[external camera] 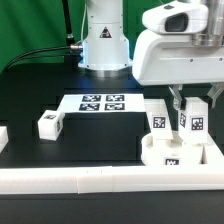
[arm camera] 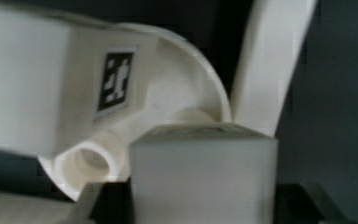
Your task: Assemble stool
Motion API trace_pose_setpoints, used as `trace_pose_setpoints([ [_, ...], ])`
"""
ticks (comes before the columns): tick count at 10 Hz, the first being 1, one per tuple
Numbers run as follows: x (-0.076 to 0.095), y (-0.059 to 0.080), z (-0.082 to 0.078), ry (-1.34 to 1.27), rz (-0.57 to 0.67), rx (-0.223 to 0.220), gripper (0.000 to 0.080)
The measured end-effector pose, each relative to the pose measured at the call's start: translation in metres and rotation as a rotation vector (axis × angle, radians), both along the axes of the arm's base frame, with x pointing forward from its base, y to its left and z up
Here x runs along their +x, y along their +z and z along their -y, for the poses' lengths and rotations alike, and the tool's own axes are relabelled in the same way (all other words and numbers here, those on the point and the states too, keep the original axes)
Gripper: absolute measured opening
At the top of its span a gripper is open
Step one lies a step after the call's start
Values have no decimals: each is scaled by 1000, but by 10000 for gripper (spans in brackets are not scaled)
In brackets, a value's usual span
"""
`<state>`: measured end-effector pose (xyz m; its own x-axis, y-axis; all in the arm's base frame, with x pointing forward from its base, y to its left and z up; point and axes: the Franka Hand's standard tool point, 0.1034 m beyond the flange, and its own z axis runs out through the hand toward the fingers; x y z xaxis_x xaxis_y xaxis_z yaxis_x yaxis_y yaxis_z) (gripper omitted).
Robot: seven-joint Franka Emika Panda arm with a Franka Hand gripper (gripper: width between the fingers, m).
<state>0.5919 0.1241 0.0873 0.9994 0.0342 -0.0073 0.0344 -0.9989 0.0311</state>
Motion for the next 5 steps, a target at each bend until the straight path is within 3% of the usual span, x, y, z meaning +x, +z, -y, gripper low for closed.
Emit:
trace_pose_setpoints([
  [2, -1, 0, -3, -215, 12, 10, 335],
  [5, 0, -1, -7, -634, 1, 62, 335],
])
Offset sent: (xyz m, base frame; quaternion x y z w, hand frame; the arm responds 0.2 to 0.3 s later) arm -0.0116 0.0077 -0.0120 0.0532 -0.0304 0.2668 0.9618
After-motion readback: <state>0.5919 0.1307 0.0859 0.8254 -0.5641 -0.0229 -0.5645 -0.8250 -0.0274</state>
